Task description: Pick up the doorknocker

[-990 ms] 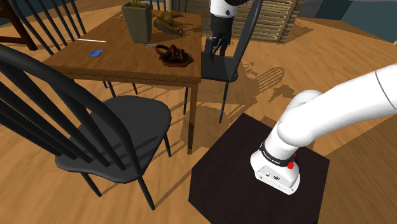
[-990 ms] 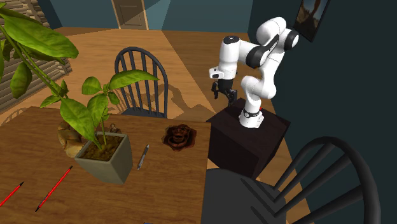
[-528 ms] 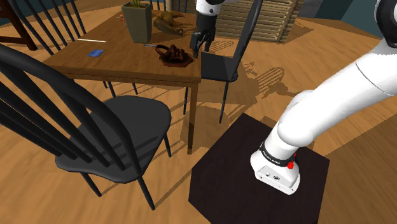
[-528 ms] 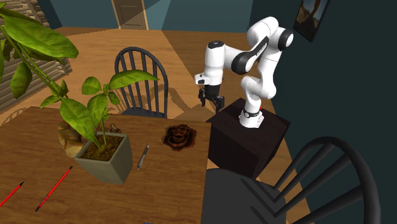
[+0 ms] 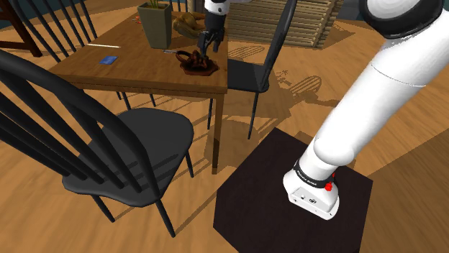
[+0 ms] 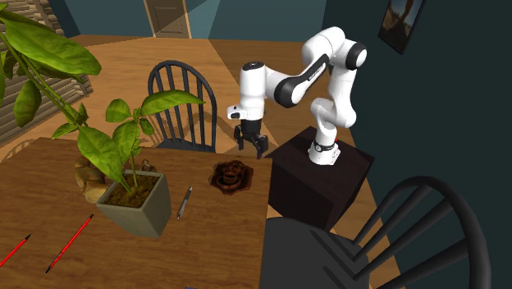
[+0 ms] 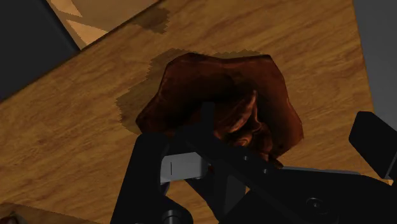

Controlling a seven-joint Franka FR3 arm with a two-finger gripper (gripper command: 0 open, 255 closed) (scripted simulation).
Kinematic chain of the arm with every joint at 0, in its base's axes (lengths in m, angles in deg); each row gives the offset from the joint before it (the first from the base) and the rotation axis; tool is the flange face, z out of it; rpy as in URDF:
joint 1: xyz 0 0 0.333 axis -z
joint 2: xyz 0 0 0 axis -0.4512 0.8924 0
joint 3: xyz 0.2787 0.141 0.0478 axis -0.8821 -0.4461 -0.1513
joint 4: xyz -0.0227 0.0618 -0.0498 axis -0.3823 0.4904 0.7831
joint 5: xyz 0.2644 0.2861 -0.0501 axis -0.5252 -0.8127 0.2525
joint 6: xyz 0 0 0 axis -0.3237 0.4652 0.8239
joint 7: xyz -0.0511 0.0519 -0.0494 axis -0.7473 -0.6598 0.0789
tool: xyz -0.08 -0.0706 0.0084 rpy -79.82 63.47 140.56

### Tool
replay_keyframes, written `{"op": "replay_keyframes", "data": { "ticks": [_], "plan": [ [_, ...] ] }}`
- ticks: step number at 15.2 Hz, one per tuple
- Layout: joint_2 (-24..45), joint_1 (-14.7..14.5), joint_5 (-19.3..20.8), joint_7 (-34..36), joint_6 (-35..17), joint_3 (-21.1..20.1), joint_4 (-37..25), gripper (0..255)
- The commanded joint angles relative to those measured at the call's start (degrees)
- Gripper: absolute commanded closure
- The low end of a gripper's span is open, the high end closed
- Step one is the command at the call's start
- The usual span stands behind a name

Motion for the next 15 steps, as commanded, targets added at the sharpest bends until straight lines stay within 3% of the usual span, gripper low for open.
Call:
{"op": "replay_keyframes", "data": {
  "ticks": [1, 10, 15],
  "plan": [
    [3.7, 0.12, -1.38, -1.71, -0.93, 0.34, -3.63, 0],
    [22.79, 1.96, -7.52, -7.61, 0.41, 0.1, -27.39, 0],
    [23.04, 1.92, -7.83, -8.28, -3.25, -0.06, -23.94, 0]
  ]
}}
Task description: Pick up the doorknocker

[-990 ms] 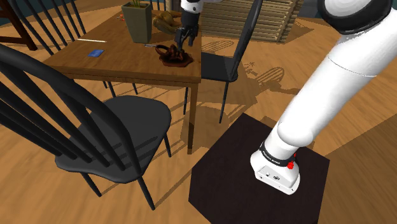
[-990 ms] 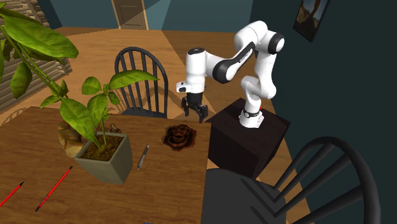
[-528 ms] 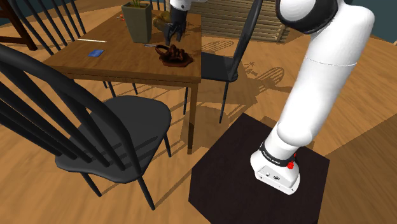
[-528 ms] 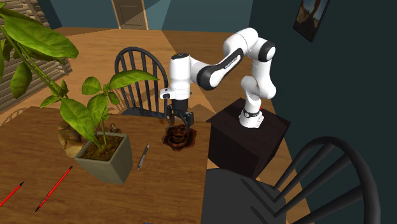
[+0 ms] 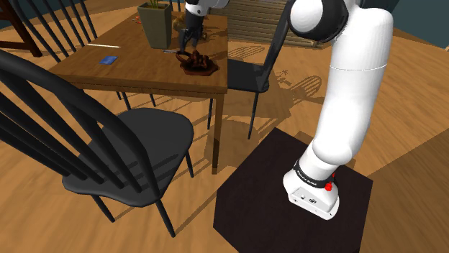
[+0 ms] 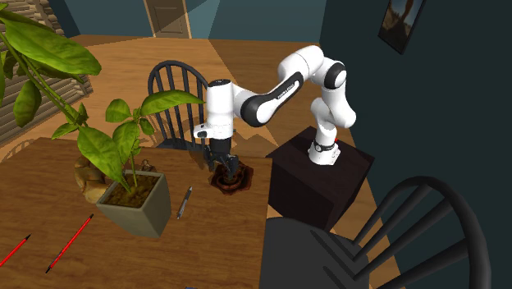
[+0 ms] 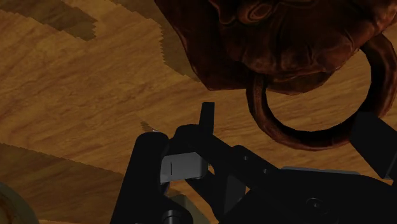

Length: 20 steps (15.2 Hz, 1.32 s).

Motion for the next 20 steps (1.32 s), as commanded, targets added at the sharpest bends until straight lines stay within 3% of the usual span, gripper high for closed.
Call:
{"op": "replay_keyframes", "data": {
  "ticks": [1, 4, 5, 14, 20],
  "plan": [
    [0.02, -0.02, -0.17, -0.34, -1.57, -0.05, 1.53, 0],
    [0.18, -0.03, -0.29, -0.56, -2.68, -0.08, 2.5, 0],
    [0.31, 0.0, -0.31, -0.6, -2.66, -0.08, 2.35, 255],
    [0.19, -0.04, -0.29, -0.56, -2.68, -0.08, 2.49, 255],
    [-0.29, 0.03, 0.14, 0.27, 1.64, 0.06, -1.41, 255]
  ]
}}
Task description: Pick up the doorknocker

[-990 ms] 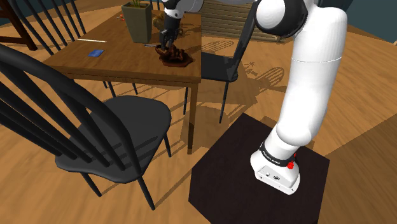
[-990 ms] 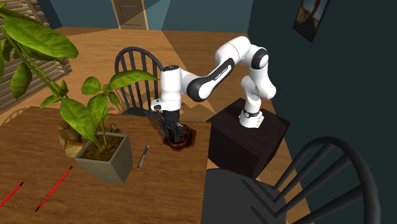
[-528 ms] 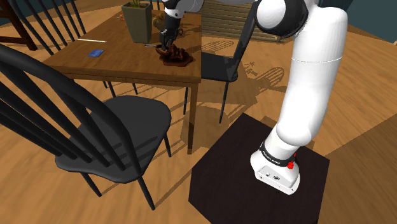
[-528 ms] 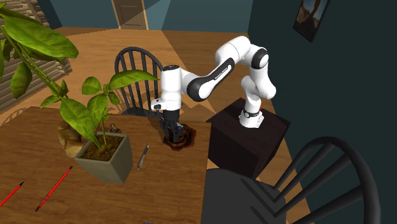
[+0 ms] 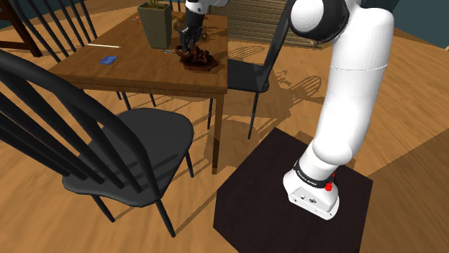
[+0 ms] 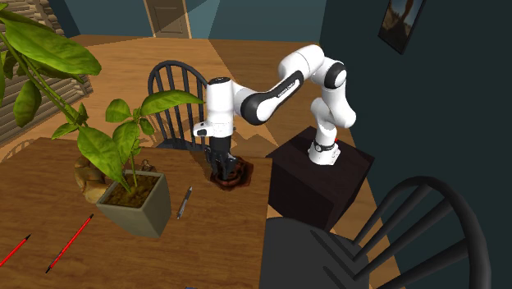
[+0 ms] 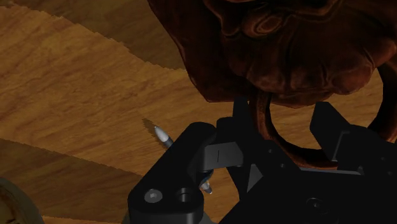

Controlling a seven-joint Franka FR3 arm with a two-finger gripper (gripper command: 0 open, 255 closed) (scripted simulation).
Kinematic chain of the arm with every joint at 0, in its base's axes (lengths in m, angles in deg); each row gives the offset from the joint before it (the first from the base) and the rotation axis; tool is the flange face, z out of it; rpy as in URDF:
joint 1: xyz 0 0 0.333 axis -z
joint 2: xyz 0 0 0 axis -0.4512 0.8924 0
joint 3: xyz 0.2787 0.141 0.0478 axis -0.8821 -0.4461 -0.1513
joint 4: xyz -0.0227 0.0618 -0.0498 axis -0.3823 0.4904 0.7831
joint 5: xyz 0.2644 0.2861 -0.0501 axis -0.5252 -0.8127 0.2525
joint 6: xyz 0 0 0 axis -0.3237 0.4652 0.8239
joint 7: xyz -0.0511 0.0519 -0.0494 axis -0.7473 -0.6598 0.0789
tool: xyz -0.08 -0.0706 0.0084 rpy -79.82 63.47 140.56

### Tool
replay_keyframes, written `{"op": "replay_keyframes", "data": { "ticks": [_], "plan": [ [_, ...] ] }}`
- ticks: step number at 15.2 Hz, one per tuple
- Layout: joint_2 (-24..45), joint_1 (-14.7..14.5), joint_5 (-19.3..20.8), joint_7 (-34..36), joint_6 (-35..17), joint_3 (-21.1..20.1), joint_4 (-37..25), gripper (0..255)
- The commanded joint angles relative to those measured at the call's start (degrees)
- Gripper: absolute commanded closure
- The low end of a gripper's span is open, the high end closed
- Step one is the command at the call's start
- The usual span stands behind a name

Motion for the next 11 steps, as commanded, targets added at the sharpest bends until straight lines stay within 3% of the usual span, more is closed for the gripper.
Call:
{"op": "replay_keyframes", "data": {
  "ticks": [1, 11],
  "plan": [
    [-0.06, -0.02, 0.16, 0.38, 1.58, 0.02, -1.58, 255],
    [0.24, 0.19, 0.55, 1.46, 7.88, 0.14, -8.26, 255]
  ]
}}
